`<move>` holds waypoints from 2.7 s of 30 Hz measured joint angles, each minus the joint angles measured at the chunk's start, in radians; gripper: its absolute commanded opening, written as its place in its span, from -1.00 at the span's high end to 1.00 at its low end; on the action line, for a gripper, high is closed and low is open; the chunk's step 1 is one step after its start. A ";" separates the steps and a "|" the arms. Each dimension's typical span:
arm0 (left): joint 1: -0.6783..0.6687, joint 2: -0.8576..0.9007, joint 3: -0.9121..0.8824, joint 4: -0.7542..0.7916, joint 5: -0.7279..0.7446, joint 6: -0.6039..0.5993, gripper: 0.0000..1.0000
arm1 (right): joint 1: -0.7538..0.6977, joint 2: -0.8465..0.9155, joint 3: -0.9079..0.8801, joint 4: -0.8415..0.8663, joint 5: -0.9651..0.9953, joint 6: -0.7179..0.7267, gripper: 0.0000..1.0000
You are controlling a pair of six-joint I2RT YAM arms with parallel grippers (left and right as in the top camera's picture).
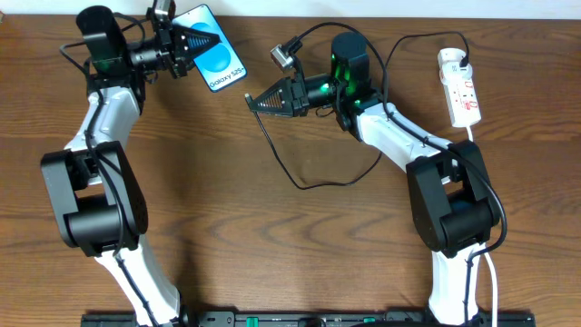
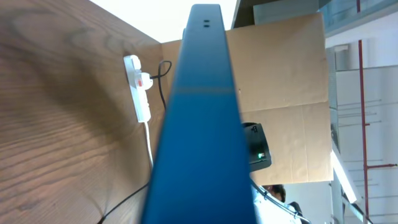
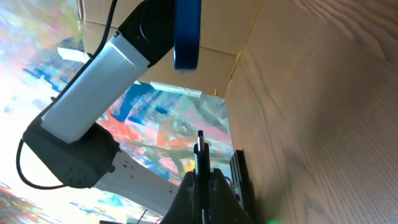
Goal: Plug charger to phone and switch on socket
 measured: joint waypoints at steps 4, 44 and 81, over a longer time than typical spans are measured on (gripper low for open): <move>-0.026 0.000 0.000 0.000 0.000 0.006 0.86 | 0.007 0.000 0.000 0.000 -0.001 -0.003 0.98; -0.052 0.000 0.000 0.000 0.000 0.029 0.85 | 0.010 0.000 0.000 0.015 0.021 -0.007 0.98; -0.019 0.000 -0.015 0.000 0.003 0.058 0.86 | 0.005 0.000 0.000 0.015 0.011 -0.007 0.98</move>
